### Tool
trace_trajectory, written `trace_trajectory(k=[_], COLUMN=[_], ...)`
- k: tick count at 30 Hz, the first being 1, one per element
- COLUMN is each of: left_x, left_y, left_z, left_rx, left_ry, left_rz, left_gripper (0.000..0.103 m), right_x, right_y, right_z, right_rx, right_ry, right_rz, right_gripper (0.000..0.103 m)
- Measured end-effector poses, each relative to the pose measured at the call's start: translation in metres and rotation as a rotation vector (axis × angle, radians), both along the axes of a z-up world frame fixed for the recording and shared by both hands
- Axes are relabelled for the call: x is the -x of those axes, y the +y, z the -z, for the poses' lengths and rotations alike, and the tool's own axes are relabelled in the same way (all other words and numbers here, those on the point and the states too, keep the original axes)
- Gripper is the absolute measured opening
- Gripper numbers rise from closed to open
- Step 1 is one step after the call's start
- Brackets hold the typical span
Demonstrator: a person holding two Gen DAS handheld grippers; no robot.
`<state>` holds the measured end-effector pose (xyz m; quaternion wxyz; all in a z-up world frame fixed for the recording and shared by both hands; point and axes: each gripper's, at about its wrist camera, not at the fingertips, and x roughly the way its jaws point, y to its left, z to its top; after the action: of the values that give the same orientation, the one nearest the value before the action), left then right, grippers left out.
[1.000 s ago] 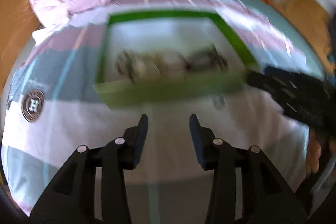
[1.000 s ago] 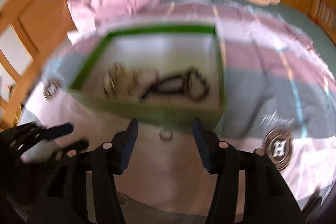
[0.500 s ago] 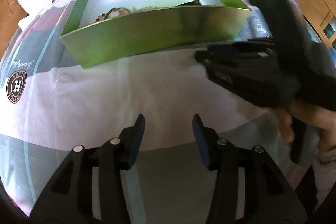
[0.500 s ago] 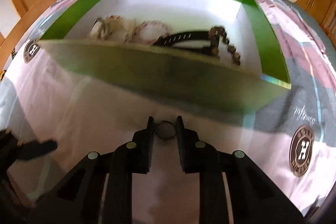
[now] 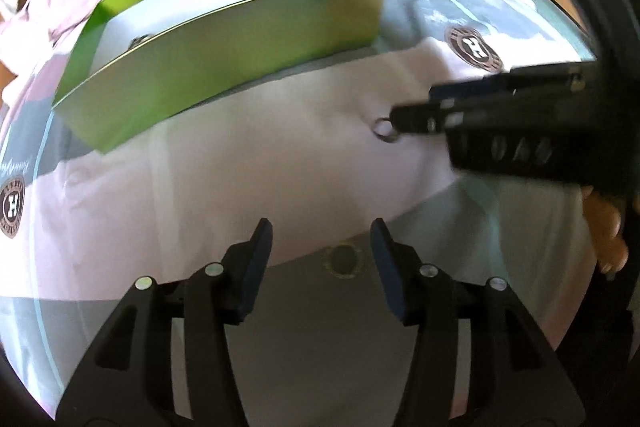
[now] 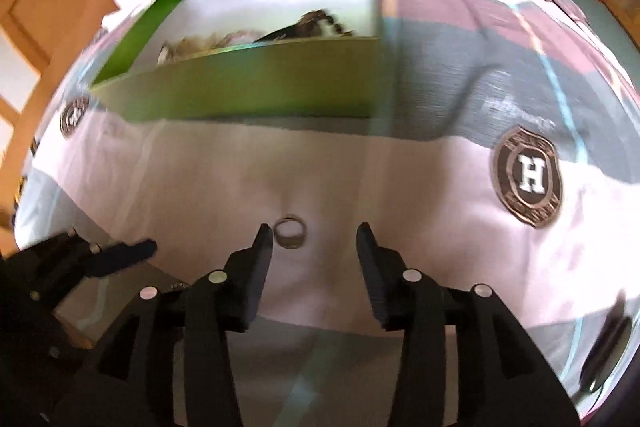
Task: Organize jewelry
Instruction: 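Withdraw both tools from the box toward the two small rings, then close the left tool on the sparkly ring while the right tool grasps the dark ring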
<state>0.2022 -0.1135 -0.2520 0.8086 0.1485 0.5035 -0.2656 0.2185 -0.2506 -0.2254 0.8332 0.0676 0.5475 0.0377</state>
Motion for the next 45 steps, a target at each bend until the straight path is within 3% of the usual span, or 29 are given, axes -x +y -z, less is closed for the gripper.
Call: trace_trajectory(k=[5,9,12,16,19,24,29,38,45], left_x=[-0.003,-0.006,-0.015,-0.029,-0.040,-0.045,-0.054,-0.025,-0.019], left_y=[-0.005,-0.002,0.007,0.026,0.046,0.070,0.073,0.049,0.045], left_z=[0.012,0.010,0.010,0.006,0.000,-0.016,-0.012,0.008,0.011], left_rx=[-0.030,-0.035,-0.029,-0.044,-0.007,0.042,0.048,-0.040,-0.067], left_ry=[0.021,0.016,0.030,0.015,0.050,0.048,0.077,0.057,-0.002], left_rz=[0.012,0.000,-0.044,-0.141,-0.217,-0.266,-0.288,-0.185,-0.162], left_gripper=[0.050,0.028,0.022,0.022,0.022,0.042,0.045,0.045,0.025], right_x=[0.001,-0.001,0.000,-0.004,-0.006,-0.009,-0.011,-0.010,-0.007], right_y=[-0.012,-0.018,-0.018,-0.009,-0.001,0.013,0.022,0.025,0.037], right_z=[0.004,0.003,0.002,0.004,0.008,0.015,0.020,0.022,0.022], right_rx=[0.002,-0.039,-0.022,-0.014,0.016,0.056,0.103,0.142,0.179], right_ry=[0.013,0.021,0.013,0.002,0.005,0.008,0.002,-0.013,-0.044], right_rz=[0.038,0.058,0.057,0.050,0.021,-0.019,-0.039,-0.056,-0.106], right_gripper=[0.044,0.044,0.044,0.044,0.044,0.045,0.049,0.049,0.046])
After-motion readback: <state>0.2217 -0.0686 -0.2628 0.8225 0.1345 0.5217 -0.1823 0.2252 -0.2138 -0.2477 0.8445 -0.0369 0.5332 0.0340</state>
